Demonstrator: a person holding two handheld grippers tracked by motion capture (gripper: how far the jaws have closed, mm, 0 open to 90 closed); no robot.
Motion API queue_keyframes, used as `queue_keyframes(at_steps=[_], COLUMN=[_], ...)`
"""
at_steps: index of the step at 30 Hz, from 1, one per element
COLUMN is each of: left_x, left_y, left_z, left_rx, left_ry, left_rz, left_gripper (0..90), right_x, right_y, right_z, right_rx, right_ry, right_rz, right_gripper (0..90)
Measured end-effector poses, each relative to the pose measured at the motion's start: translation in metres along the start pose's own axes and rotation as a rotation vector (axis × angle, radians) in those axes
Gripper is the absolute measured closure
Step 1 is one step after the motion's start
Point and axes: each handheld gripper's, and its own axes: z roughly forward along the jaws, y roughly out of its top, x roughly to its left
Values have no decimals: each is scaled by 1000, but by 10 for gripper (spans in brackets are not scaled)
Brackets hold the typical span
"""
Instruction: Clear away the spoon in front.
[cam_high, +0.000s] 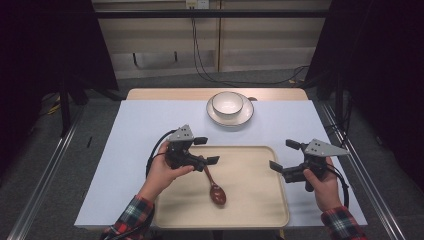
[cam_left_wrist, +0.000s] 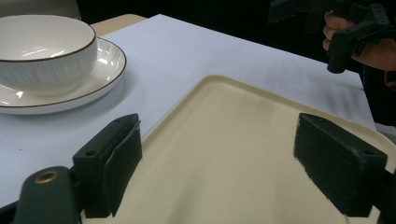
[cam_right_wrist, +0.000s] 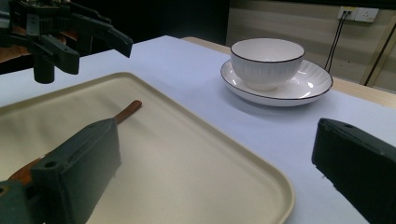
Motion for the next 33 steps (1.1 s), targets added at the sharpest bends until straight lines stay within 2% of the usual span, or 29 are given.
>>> queue_keyframes(at_steps=[9, 11, 20, 31, 33], left_x=[6, 7, 12, 18, 19], left_y=[1, 1, -1, -3, -3], left_z=[-14, -17, -32, -44, -45], left_rx=[-30, -42, -55, -76, -84], left_ry=[29, 35, 66, 88, 81], left_rz=[-1, -13, -23, -35, -36], left_gripper=[135, 134, 131, 125, 124], right_x=[1, 1, 1, 0, -1], right_y=[0, 0, 0, 0, 0], right_z=[1, 1, -1, -2, -2], right_rx=[3, 1, 1, 2, 0], right_ry=[-2, -1, -8, -2, -2], right_rz=[0, 1, -1, -5, -3], right_gripper=[8, 8, 8, 8, 8])
